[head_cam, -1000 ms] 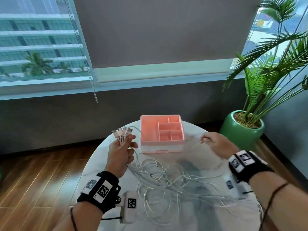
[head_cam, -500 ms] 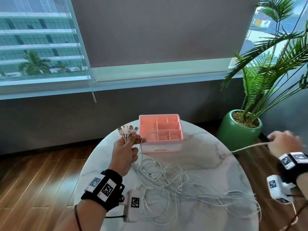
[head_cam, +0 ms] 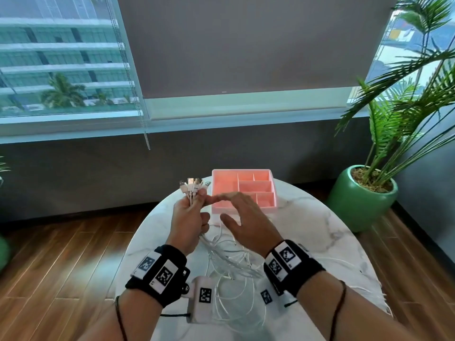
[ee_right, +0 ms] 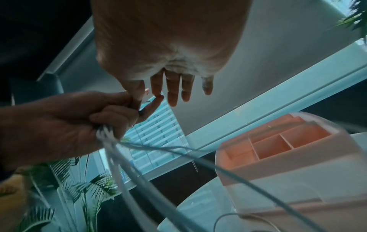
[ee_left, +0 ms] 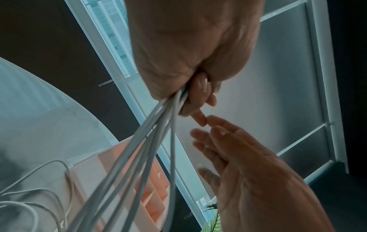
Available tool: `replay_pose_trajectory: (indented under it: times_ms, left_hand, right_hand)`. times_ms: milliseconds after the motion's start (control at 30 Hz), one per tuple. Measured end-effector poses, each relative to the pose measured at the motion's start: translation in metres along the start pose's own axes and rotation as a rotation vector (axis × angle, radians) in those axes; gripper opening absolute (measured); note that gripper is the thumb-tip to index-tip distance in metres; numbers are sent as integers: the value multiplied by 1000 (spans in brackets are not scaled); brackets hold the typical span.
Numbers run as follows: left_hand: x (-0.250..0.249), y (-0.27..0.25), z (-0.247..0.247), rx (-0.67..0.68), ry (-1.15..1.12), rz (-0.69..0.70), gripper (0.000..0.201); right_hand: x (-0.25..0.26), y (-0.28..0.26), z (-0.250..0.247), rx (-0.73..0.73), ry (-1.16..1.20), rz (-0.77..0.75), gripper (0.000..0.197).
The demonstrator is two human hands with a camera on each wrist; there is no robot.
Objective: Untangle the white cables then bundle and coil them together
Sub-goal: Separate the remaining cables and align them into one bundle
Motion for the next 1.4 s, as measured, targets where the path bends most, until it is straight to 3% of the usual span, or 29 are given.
replay_pose_trajectory:
  times_ms: [167, 233, 300, 367, 467, 767, 933, 1033, 1133, 1233, 1300, 1400]
  left_hand:
    - [4, 2, -18, -191, -44, 22, 37]
    - [8, 2, -18, -206, -129, 11, 42]
    - [11, 0, -14, -205, -199, -3, 45]
    - [12, 0, -13, -212, -232, -10, 45]
    - [9, 5, -23, -269, -271, 20, 44]
    - [18, 11, -39, -354, -336, 1, 42]
    - [22, 10, -44, -400, -251, 12, 39]
    - [21, 15, -60, -436, -276, -11, 35]
    - [27, 16, -68, -419, -339, -61, 33]
    - [42, 7, -54, -354, -338, -109, 37]
    - [50, 2, -42, -330, -347, -124, 36]
    - [53, -3, -29, -286, -330, -130, 36]
  right_hand:
    - [7, -11, 30, 50, 47, -20, 62]
    - [5, -13, 45, 201, 131, 86, 67]
    - [-2, -18, 61, 357, 109, 161, 50]
    - [-15, -25, 74, 379, 25, 180, 19]
    - [-45, -34, 77, 374, -50, 212, 38]
    - [-123, -53, 21, 346, -296, 321, 47]
    - [-180, -79, -22, 311, -504, 517, 45]
    - [-237, -119, -55, 334, -615, 725, 47]
    - [-281, -151, -90, 256, -598, 872, 49]
    - [-293, -153, -114, 141, -658, 942, 39]
    - [-293, -151, -113, 213, -705, 995, 32]
    - [-274, -141, -82, 505, -665, 970, 38]
Point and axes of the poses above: each hand's wrist, its own y-axis towards the middle knuckle, its own z-axis out of the palm, x = y × z, the point moved 4 cm from there along y, towards the middle knuckle, and after that the axes turned 12 degrees about z, right-handed, at the moved point
